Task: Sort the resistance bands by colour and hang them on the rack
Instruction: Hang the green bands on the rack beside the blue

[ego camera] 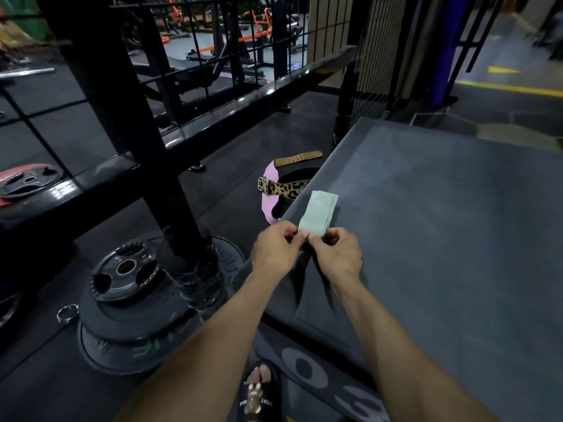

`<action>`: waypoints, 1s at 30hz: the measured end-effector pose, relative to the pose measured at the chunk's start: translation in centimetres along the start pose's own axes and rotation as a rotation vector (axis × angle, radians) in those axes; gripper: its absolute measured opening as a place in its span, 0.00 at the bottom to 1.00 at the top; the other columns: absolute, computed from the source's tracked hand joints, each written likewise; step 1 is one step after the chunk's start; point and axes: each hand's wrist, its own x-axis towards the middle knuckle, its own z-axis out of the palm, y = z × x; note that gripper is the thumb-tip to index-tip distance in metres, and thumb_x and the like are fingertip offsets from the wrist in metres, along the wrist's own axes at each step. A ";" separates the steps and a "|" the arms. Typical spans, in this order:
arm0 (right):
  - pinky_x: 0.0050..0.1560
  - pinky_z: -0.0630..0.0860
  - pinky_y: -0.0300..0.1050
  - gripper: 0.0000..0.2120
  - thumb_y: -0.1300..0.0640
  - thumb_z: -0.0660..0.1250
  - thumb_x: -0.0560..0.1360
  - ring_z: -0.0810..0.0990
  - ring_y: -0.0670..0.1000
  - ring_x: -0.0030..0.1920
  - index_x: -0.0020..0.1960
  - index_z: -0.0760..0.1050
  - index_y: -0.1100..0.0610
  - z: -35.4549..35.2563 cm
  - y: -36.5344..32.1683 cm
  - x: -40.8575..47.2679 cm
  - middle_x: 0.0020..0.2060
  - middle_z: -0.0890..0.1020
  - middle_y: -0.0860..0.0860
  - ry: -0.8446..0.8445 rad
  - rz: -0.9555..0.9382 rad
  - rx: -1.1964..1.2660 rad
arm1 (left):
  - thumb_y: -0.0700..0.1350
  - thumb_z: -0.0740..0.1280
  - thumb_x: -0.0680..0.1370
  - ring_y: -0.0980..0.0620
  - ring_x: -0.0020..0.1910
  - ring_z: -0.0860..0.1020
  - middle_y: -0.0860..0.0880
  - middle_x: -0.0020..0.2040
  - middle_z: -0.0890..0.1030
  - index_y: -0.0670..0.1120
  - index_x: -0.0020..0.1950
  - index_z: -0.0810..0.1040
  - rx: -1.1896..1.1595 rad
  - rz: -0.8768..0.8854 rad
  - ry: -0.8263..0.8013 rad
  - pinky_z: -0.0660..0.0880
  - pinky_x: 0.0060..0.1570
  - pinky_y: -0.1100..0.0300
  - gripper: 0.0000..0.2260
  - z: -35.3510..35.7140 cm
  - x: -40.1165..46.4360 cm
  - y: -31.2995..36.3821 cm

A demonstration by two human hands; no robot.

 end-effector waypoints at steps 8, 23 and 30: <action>0.62 0.74 0.53 0.11 0.50 0.69 0.73 0.74 0.53 0.58 0.53 0.79 0.54 -0.9 -2.1 -1.5 0.55 0.76 0.50 0.021 -0.196 0.103 | 0.54 0.72 0.77 0.54 0.37 0.79 0.54 0.36 0.82 0.49 0.40 0.84 -0.279 0.054 0.039 0.73 0.38 0.57 0.10 -2.3 -1.4 0.5; 0.35 0.68 0.46 0.10 0.53 0.68 0.75 0.70 0.46 0.32 0.44 0.77 0.61 -9.1 -13.0 -16.3 0.30 0.74 0.46 -0.384 -0.484 0.191 | 0.56 0.76 0.74 0.55 0.30 0.74 0.50 0.29 0.78 0.45 0.35 0.82 -0.725 0.006 0.141 0.71 0.35 0.56 0.16 -18.5 -17.1 4.3; 0.37 0.68 0.50 0.07 0.55 0.66 0.69 0.72 0.54 0.35 0.33 0.76 0.54 -11.2 -19.7 -22.8 0.32 0.75 0.52 -0.726 -0.539 0.219 | 0.57 0.72 0.77 0.57 0.32 0.78 0.50 0.34 0.83 0.47 0.38 0.84 -0.651 0.106 0.164 0.73 0.37 0.59 0.15 -26.0 -24.5 3.6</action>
